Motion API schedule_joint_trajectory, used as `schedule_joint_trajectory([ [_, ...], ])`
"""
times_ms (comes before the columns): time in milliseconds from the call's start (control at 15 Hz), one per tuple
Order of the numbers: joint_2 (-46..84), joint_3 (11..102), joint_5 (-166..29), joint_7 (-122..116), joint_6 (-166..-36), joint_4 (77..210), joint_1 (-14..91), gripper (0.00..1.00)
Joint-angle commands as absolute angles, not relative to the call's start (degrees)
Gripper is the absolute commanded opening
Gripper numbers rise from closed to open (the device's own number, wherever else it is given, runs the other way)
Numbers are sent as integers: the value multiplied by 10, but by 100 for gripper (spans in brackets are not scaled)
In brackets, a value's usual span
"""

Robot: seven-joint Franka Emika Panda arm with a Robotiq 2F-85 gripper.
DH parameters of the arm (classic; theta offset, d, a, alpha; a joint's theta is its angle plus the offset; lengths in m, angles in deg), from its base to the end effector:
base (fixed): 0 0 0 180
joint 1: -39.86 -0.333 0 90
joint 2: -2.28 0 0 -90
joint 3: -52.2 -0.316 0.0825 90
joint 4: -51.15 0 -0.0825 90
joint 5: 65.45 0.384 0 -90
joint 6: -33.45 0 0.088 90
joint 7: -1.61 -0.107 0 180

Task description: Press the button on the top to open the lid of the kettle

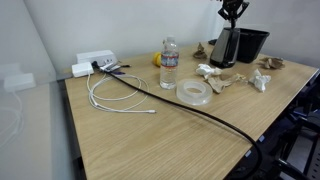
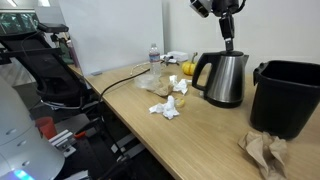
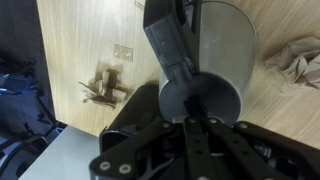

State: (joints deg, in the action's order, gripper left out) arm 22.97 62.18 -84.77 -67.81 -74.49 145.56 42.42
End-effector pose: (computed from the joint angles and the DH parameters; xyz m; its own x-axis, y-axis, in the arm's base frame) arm 0.6288 -0.1535 0.4026 0.2945 -0.9122 0.2850 -0.9401 -0.2229 0.2580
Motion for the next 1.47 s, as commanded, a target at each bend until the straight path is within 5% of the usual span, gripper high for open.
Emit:
schedule_joint_trajectory([
  [0,249,627,-844,-683,-735,1428,424,0],
  [1400,268,633,-847,-676,-705,1406,421,0],
])
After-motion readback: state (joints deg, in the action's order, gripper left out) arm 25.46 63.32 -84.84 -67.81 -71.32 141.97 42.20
